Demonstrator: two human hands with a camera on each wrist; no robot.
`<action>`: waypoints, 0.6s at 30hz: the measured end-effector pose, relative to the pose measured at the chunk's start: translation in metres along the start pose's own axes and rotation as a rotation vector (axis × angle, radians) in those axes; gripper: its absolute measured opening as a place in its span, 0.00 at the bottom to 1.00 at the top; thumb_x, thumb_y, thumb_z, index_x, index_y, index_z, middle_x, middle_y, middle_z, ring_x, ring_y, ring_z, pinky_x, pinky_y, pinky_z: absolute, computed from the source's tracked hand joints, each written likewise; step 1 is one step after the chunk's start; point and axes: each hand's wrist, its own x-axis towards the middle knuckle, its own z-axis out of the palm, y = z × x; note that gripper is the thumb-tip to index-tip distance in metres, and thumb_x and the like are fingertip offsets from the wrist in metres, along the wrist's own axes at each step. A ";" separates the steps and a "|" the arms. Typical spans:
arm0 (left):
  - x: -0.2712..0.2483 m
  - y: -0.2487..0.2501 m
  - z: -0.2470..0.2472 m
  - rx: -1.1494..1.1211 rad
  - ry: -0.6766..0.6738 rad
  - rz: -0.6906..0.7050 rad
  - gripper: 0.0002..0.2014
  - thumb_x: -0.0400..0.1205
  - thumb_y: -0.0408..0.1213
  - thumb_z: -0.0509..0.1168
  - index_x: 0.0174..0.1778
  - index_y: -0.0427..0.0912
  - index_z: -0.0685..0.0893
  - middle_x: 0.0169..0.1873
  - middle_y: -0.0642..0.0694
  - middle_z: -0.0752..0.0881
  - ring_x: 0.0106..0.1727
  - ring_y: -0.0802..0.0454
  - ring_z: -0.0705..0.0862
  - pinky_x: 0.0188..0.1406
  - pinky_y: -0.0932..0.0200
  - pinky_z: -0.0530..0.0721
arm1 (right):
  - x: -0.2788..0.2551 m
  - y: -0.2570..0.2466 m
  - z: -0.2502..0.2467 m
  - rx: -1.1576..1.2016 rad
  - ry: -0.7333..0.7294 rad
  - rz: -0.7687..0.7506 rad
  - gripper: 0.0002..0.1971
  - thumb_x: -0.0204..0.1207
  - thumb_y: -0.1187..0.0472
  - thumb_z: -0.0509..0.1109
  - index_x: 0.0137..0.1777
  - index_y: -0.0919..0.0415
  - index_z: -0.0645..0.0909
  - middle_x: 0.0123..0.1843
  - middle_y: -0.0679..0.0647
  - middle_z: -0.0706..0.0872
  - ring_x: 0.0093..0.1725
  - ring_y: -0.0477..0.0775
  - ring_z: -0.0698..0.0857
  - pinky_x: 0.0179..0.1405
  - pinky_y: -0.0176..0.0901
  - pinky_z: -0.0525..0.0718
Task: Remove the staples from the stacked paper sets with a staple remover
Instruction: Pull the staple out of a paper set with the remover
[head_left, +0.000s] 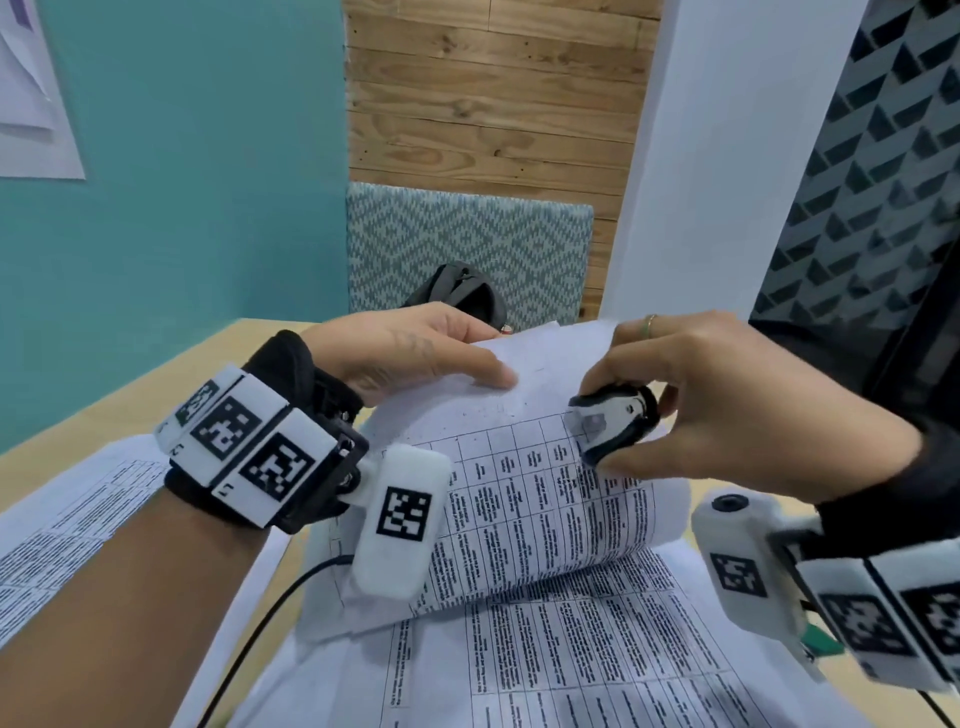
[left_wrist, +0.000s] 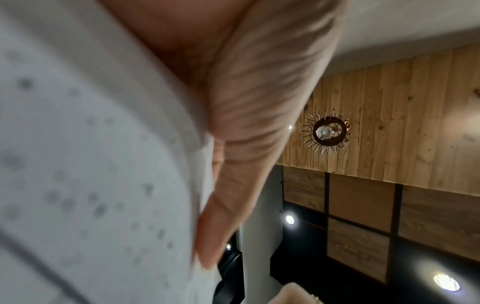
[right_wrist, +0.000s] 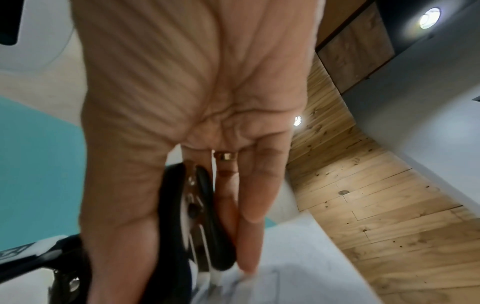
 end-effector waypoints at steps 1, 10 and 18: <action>0.001 0.000 0.001 -0.030 -0.024 0.002 0.24 0.70 0.36 0.68 0.62 0.31 0.82 0.49 0.34 0.88 0.42 0.46 0.87 0.42 0.59 0.87 | 0.000 0.001 0.000 0.003 0.025 -0.004 0.18 0.55 0.48 0.75 0.44 0.55 0.88 0.37 0.46 0.83 0.36 0.49 0.81 0.33 0.54 0.83; 0.010 -0.005 0.013 -0.152 -0.096 0.006 0.17 0.71 0.31 0.66 0.56 0.35 0.86 0.49 0.35 0.88 0.44 0.45 0.87 0.42 0.58 0.88 | 0.004 0.003 0.013 -0.095 0.183 -0.119 0.16 0.61 0.54 0.74 0.48 0.58 0.87 0.40 0.51 0.83 0.31 0.58 0.81 0.25 0.52 0.82; 0.008 -0.003 0.014 -0.166 -0.098 -0.008 0.17 0.71 0.34 0.68 0.53 0.30 0.85 0.42 0.37 0.89 0.37 0.48 0.88 0.38 0.60 0.88 | 0.005 0.010 0.015 -0.094 0.220 -0.148 0.14 0.62 0.57 0.74 0.47 0.60 0.87 0.42 0.55 0.86 0.32 0.64 0.83 0.25 0.56 0.83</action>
